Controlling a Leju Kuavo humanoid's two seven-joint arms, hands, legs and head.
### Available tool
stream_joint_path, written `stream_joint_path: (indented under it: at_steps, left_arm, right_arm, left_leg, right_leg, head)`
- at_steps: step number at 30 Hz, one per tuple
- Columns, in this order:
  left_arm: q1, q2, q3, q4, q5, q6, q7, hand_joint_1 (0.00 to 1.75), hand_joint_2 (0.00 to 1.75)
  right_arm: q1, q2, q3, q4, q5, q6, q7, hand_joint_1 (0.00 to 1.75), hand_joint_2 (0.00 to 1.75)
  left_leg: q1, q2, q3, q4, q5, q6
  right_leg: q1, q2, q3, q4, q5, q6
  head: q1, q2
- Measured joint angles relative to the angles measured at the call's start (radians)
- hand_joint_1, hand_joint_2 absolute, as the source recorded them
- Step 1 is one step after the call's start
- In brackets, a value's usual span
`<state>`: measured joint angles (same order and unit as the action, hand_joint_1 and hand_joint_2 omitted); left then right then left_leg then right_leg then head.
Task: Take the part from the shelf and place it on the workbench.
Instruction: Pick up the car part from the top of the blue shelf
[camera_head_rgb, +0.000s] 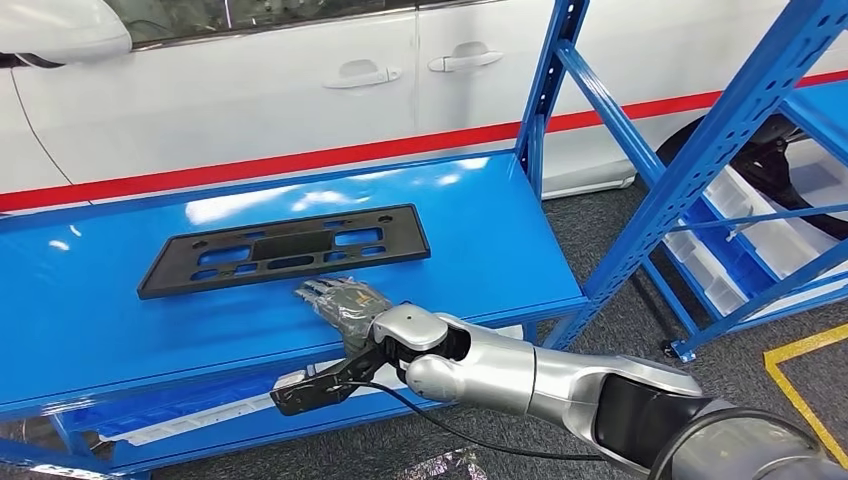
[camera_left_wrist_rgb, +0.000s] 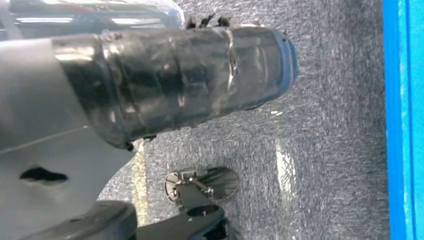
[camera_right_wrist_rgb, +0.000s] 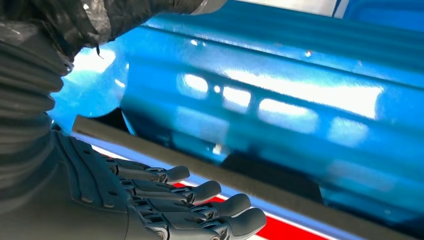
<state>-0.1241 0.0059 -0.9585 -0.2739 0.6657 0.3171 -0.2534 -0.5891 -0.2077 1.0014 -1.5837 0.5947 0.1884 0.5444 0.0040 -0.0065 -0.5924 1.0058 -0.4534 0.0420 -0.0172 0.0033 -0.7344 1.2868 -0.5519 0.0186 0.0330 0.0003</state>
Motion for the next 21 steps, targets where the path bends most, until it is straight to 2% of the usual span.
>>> stream_joint_path:
  at_steps: [2,3,5,7,9,10,12,13,14,15,16,18,20,21]
  left_arm:
    - [0.002,0.000,0.000,0.000,0.000,0.000,0.000,0.00,0.00]
    - [0.001,-0.001,0.000,0.000,0.000,0.000,0.000,0.00,0.00]
    - [0.001,0.000,0.000,0.000,0.000,0.000,-0.001,0.00,0.00]
    - [0.001,0.000,0.000,0.000,0.000,0.000,-0.001,0.00,0.00]
    - [0.001,0.000,0.000,0.000,0.000,0.000,-0.001,0.00,0.00]
    - [0.001,0.000,0.000,0.000,0.000,0.000,-0.002,0.00,0.00]
    - [0.001,-0.001,0.000,0.000,0.000,0.000,-0.002,0.00,0.00]
    - [0.002,-0.001,0.000,0.000,0.000,0.000,-0.003,0.00,0.00]
    - [0.003,-0.002,0.000,0.000,0.000,0.000,-0.003,0.00,0.00]
    - [0.004,-0.002,0.000,0.000,0.000,0.000,-0.004,0.00,0.00]
    - [0.004,-0.002,0.000,0.000,0.000,0.001,-0.005,0.00,0.00]
    - [0.004,-0.001,0.000,0.000,0.000,0.001,-0.006,0.00,0.00]
    - [0.004,0.001,0.000,0.000,0.000,0.001,-0.008,0.00,0.00]
    - [0.004,0.002,0.000,0.000,0.000,0.001,-0.008,0.00,0.00]
  right_arm:
    - [0.000,0.000,0.000,0.003,0.000,0.000,0.000,0.00,1.75]
    - [0.000,0.000,0.000,0.004,0.000,0.000,0.000,0.00,1.75]
    - [0.000,0.002,0.000,0.005,0.000,-0.001,0.001,0.00,1.75]
    - [0.000,0.003,0.000,0.006,0.000,-0.001,0.002,0.00,1.75]
    - [0.000,0.006,-0.001,0.007,0.001,-0.002,0.003,0.00,1.75]
    - [0.000,0.008,-0.001,0.007,0.001,-0.003,0.003,0.00,1.75]
    - [0.000,0.011,-0.002,0.007,0.002,-0.009,0.002,0.00,1.75]
    - [0.001,0.012,-0.002,0.007,0.003,-0.015,0.001,0.00,1.75]
    - [0.001,0.012,-0.002,0.007,0.004,-0.021,0.000,0.00,1.75]
    - [0.001,0.013,-0.002,0.006,0.005,-0.028,-0.001,0.00,1.75]
    - [0.001,0.014,-0.004,0.006,0.006,-0.033,-0.002,0.00,1.75]
    - [0.001,0.017,-0.008,0.005,0.010,-0.043,-0.003,0.00,1.75]
    - [0.001,0.019,-0.011,0.002,0.019,-0.055,-0.003,0.00,1.75]
    - [0.002,0.020,-0.013,0.001,0.025,-0.061,-0.003,0.00,1.75]
  left_leg:
    - [0.003,-0.002,0.001,0.011,-0.010,-0.007]
    - [0.003,-0.003,-0.001,0.021,-0.017,-0.013]
    - [0.000,-0.004,-0.007,0.034,-0.026,-0.025]
    - [-0.001,-0.003,-0.007,0.033,-0.027,-0.032]
    - [0.002,-0.001,-0.015,0.055,-0.043,-0.040]
    - [0.004,0.000,-0.031,0.091,-0.063,-0.045]
    - [0.006,0.001,-0.089,0.208,-0.115,-0.052]
    - [0.006,0.001,-0.120,0.265,-0.132,-0.053]
    - [0.006,0.001,-0.140,0.297,-0.134,-0.053]
    - [0.005,0.001,-0.144,0.296,-0.117,-0.049]
    - [0.004,0.001,-0.129,0.254,-0.085,-0.043]
    - [-0.005,0.001,-0.068,0.121,-0.020,-0.025]
    - [-0.015,0.000,-0.029,0.039,0.000,-0.012]
    - [-0.018,0.000,-0.024,0.031,-0.003,-0.010]
  right_leg:
    - [-0.008,-0.001,0.045,-0.105,0.063,0.006]
    - [-0.009,-0.002,0.071,-0.162,0.083,0.007]
    - [-0.008,-0.001,0.097,-0.217,0.090,0.000]
    - [-0.005,0.002,0.097,-0.218,0.089,-0.014]
    - [-0.006,0.003,0.101,-0.221,0.089,-0.026]
    - [-0.007,0.002,0.104,-0.223,0.089,-0.031]
    - [-0.006,0.000,0.109,-0.224,0.087,-0.037]
    - [-0.004,0.000,0.111,-0.224,0.085,-0.039]
    - [-0.002,0.000,0.112,-0.224,0.084,-0.041]
    - [0.001,0.001,0.115,-0.224,0.082,-0.043]
    - [0.002,0.002,0.117,-0.224,0.081,-0.044]
    - [0.006,0.005,0.123,-0.226,0.078,-0.044]
    - [0.005,0.006,0.125,-0.230,0.078,-0.038]
    - [0.004,0.006,0.125,-0.233,0.080,-0.033]
  head:
    - [0.000,0.000]
    - [0.000,0.000]
    - [0.000,0.000]
    - [0.000,0.000]
    - [0.000,0.000]
    - [0.000,0.000]
    - [0.000,0.000]
    - [0.000,0.000]
    - [0.000,0.000]
    - [0.000,0.000]
    - [0.000,0.000]
    - [0.000,0.000]
    - [0.000,0.000]
    - [0.000,0.000]
